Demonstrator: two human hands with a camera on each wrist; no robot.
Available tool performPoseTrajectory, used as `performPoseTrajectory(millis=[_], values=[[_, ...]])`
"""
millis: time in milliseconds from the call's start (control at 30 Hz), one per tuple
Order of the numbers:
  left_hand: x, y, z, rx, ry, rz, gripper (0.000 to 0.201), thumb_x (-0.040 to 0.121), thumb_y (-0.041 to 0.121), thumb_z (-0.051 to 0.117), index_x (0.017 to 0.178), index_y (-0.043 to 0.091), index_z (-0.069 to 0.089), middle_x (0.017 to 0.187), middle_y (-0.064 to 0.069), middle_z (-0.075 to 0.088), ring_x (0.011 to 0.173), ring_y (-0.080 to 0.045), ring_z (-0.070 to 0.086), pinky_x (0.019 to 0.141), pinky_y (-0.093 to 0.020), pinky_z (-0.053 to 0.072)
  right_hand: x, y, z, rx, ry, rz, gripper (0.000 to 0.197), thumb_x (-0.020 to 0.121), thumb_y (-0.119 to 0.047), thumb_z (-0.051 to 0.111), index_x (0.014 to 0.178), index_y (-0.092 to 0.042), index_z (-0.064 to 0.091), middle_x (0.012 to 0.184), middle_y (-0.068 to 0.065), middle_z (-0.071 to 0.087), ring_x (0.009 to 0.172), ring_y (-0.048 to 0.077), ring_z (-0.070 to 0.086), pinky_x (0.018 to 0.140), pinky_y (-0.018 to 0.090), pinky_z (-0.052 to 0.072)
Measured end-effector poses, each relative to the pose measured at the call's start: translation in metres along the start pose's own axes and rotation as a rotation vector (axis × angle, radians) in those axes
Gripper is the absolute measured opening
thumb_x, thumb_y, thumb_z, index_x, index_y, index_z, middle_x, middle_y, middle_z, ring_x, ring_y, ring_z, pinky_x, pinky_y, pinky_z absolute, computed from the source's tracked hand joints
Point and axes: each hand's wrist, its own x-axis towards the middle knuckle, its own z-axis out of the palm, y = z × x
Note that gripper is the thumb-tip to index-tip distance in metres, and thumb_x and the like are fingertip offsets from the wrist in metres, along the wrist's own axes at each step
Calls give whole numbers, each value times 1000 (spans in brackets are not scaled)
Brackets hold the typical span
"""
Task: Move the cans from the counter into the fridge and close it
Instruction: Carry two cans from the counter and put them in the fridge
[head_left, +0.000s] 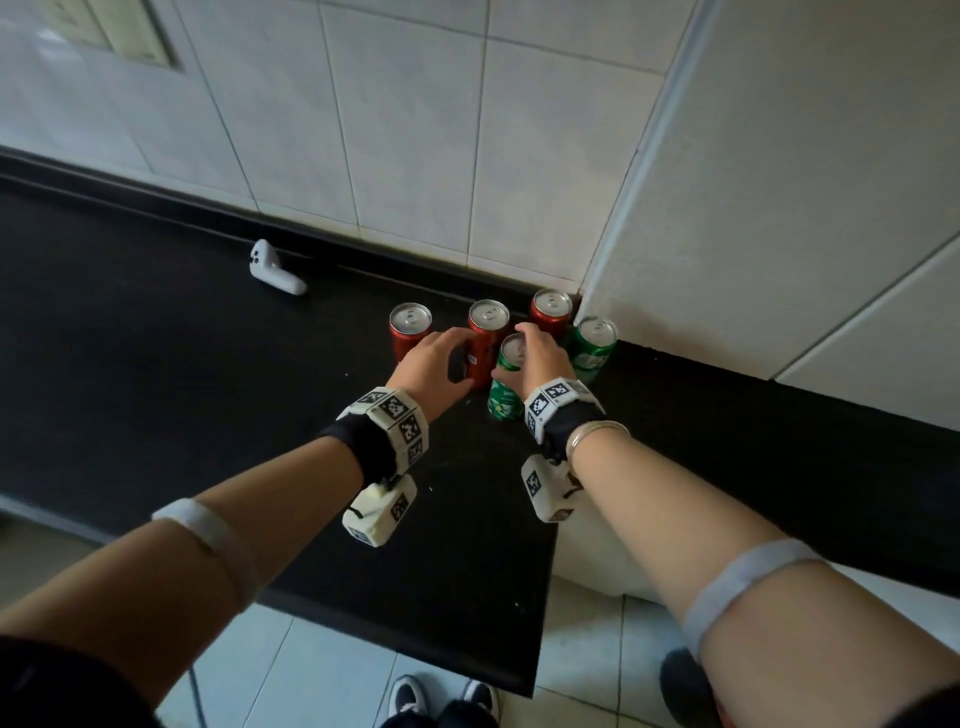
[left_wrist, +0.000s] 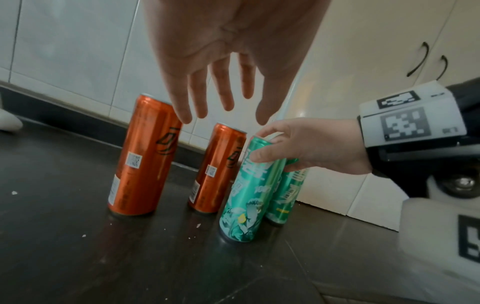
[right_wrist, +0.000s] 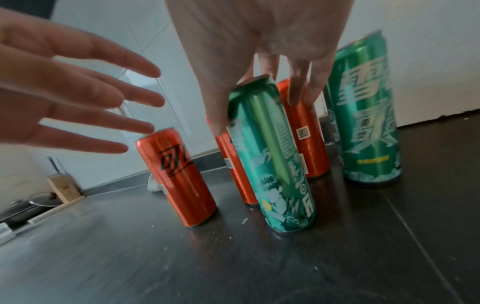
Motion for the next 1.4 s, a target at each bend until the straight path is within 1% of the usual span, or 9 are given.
performPoseTrajectory(millis=[167, 333, 467, 633, 867, 1000, 1100, 1267, 1400], values=[[7, -1, 4, 8, -43, -44, 68, 76, 21, 72, 136, 19, 39, 131, -5, 52, 121, -19, 49, 96, -25, 35, 1, 2, -5, -5, 14, -12, 58, 73, -30, 78, 123, -17, 51, 120, 6, 56, 111, 24, 56, 86, 33, 46], [12, 12, 10, -31, -104, -63, 80, 69, 24, 78, 139, 17, 38, 137, -6, 48, 126, -21, 46, 104, -29, 35, -13, -11, -38, 62, 68, -126, 56, 70, -35, 79, 119, -19, 57, 115, 4, 65, 106, 23, 61, 88, 33, 50], [19, 24, 13, -75, -109, -69, 79, 65, 26, 81, 133, 16, 42, 127, -6, 57, 119, -24, 53, 100, -32, 41, -27, -27, -64, 75, 96, -235, 60, 71, -41, 78, 123, -18, 56, 115, 3, 65, 106, 19, 61, 88, 30, 51], [21, 35, 13, -160, -68, -73, 87, 67, 27, 80, 139, 16, 33, 128, -3, 58, 118, -20, 55, 97, -27, 41, -39, -32, -78, 100, 148, -296, 63, 72, -44, 76, 126, -18, 56, 117, 2, 65, 108, 17, 60, 91, 27, 49], [14, 33, 11, -191, -16, -84, 82, 64, 22, 83, 134, 16, 41, 124, -3, 61, 118, -18, 55, 95, -21, 38, -25, -1, -81, 210, 142, -146, 45, 94, -50, 44, 125, -21, 54, 121, 2, 64, 109, 20, 62, 91, 36, 50], [11, 26, 12, -197, -28, -97, 77, 65, 22, 82, 131, 15, 42, 125, -3, 60, 118, -18, 55, 94, -23, 40, -8, 51, -68, 178, 147, 43, 50, 89, -37, 61, 131, -15, 47, 132, 4, 54, 120, 22, 53, 96, 32, 42], [8, 18, 18, -210, -26, -124, 74, 65, 22, 82, 128, 16, 44, 123, -1, 60, 116, -16, 56, 93, -22, 41, -5, 74, -51, 172, 204, 85, 57, 81, -25, 72, 130, -13, 47, 131, 8, 51, 122, 24, 50, 99, 32, 40], [8, 11, 29, -201, -57, -161, 75, 65, 22, 82, 129, 16, 44, 123, 0, 60, 117, -15, 55, 92, -20, 39, 13, 80, -33, 318, 190, 185, 86, 70, -26, 82, 139, -15, 33, 140, 9, 43, 130, 26, 44, 107, 40, 39], [10, 10, 34, -178, -83, -158, 77, 65, 21, 82, 130, 16, 43, 124, -1, 60, 117, -15, 55, 93, -20, 40, 28, 82, -29, 326, 157, 238, 83, 71, -28, 81, 136, -13, 33, 134, 10, 51, 124, 28, 50, 101, 40, 41]])
